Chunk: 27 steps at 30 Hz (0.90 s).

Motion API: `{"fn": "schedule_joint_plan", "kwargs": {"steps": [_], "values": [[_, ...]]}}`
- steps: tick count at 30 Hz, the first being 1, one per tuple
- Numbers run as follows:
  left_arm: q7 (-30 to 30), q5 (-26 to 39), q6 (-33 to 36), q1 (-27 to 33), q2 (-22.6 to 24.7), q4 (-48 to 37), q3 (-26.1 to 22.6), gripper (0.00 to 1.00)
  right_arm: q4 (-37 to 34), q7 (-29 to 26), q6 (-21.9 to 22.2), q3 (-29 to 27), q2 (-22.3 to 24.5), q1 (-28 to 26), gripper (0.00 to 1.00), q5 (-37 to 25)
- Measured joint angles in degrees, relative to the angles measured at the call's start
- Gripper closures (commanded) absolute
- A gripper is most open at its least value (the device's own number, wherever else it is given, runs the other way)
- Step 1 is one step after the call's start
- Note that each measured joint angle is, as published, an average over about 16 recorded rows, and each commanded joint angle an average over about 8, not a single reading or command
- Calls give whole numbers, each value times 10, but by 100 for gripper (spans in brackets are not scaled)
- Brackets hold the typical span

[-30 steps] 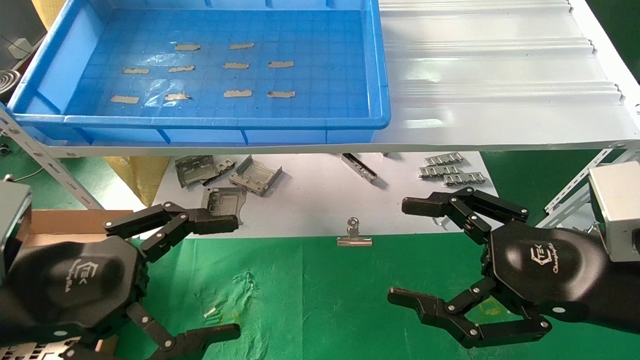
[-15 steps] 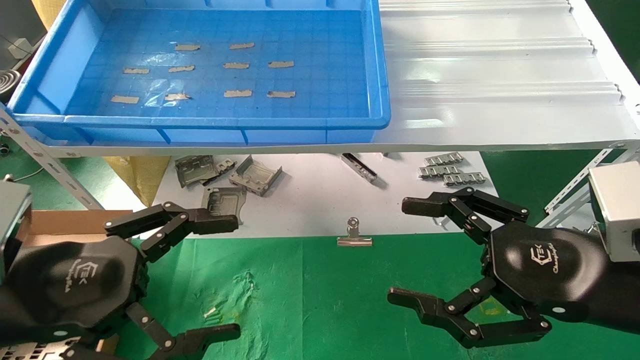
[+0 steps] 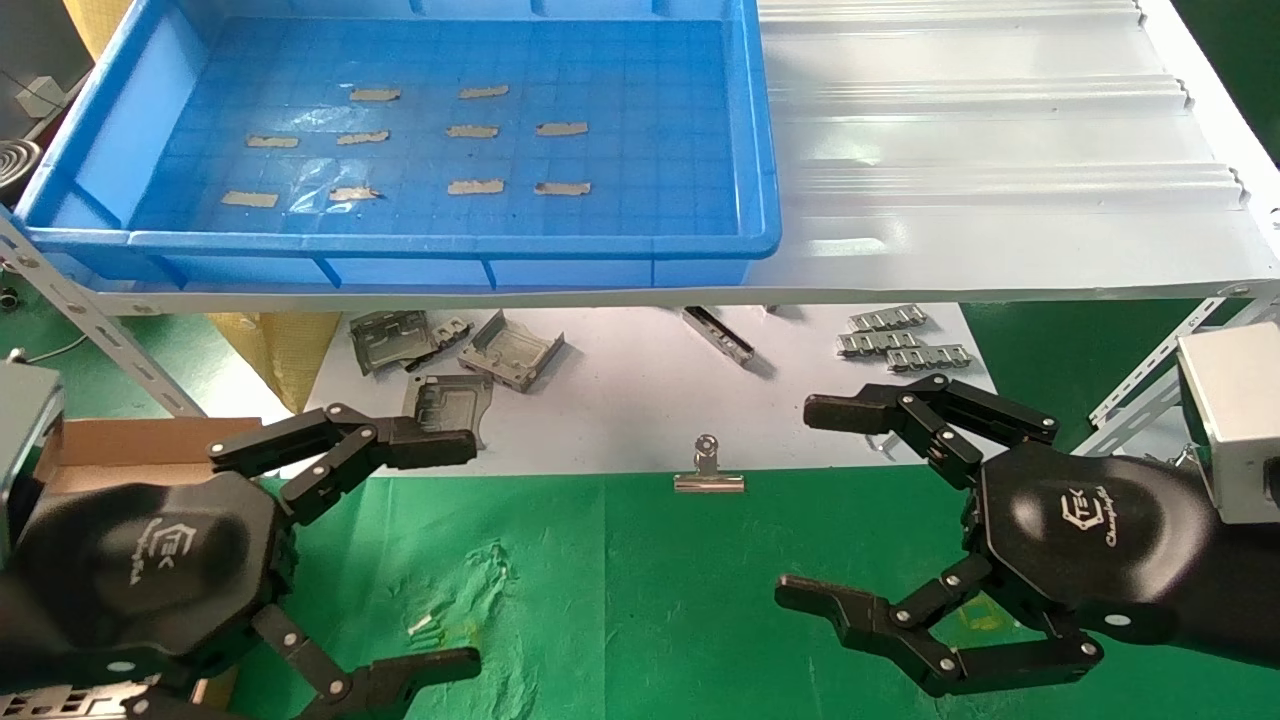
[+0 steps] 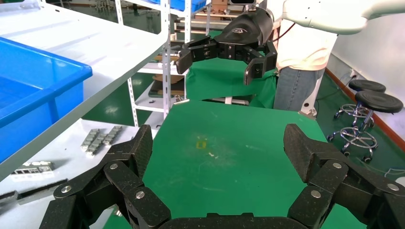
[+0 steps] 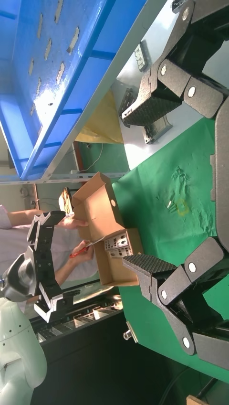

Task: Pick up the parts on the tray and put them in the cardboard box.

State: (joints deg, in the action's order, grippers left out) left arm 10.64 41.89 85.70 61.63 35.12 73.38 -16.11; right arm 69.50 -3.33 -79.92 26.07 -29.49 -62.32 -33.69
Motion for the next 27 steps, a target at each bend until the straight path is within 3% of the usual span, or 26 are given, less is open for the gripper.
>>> {"fn": "schedule_joint_plan", "kwargs": {"steps": [27], "values": [[0, 0, 0, 0, 0, 0, 0, 0, 0, 0, 0, 0, 0, 0, 0, 0]]}}
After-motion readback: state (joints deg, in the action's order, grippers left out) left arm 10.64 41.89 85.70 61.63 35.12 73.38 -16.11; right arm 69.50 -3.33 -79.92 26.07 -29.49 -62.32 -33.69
